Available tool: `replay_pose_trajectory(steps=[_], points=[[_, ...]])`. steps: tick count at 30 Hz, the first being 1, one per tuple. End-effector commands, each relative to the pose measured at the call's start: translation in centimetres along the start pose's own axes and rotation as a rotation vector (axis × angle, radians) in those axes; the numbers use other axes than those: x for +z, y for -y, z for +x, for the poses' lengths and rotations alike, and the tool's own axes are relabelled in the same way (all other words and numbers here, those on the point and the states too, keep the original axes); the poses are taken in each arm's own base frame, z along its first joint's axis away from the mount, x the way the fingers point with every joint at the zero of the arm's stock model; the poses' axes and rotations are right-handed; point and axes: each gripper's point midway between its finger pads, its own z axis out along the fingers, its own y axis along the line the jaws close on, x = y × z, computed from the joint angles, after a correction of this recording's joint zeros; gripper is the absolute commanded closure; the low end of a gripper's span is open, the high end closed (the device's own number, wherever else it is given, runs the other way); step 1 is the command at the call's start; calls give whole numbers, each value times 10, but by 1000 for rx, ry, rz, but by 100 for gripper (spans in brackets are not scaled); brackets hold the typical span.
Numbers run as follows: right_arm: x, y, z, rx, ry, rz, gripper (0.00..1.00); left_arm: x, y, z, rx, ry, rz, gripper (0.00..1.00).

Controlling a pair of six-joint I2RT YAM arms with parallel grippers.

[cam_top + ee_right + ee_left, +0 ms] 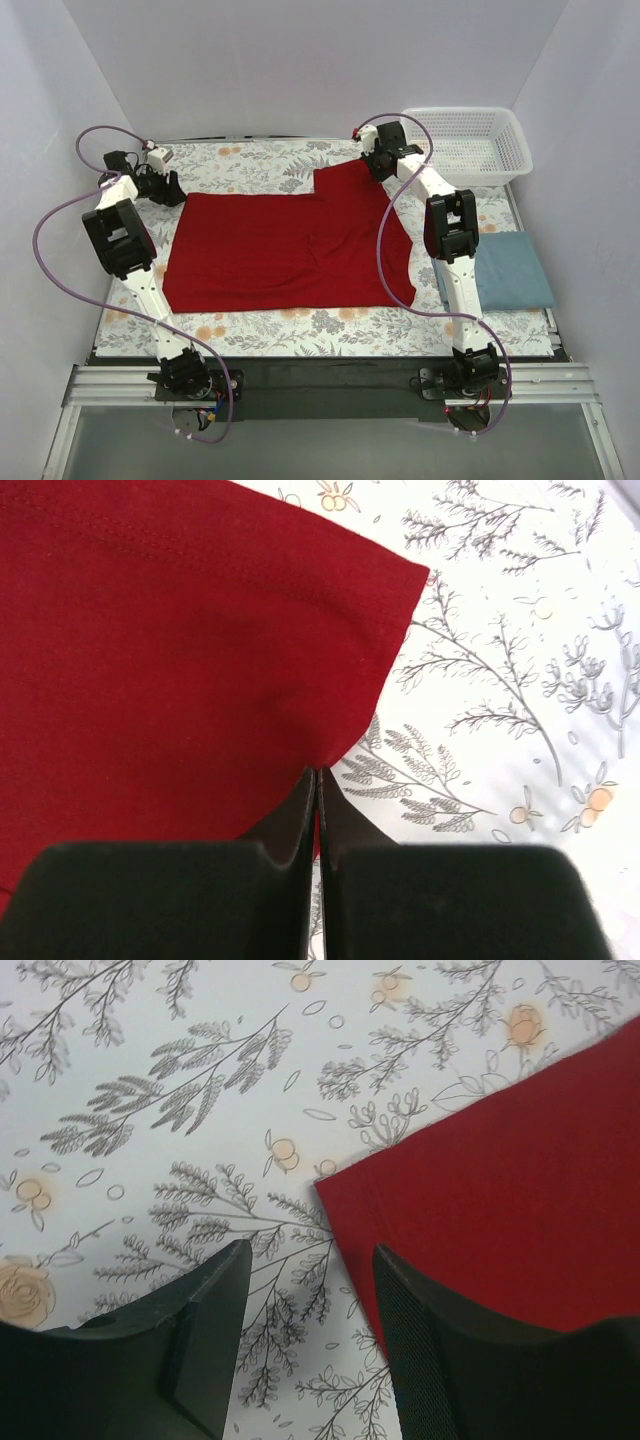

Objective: Fold and stack the t-shirts
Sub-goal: Fold the tshirt

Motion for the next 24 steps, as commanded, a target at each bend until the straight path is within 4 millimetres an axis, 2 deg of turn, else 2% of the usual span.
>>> replay_pose_trajectory(steps=[1, 5, 19, 24], points=[[-2, 27, -28, -70, 81, 93, 99, -7, 14, -29, 107, 89, 110, 50], [-4, 27, -32, -87, 98, 93, 99, -4, 19, -36, 119, 127, 150, 49], [-10, 21, -34, -107, 100, 82, 99, 28, 18, -33, 181, 122, 181, 49], [-12, 21, -34, -112, 96, 86, 99, 41, 32, -22, 253, 78, 226, 51]])
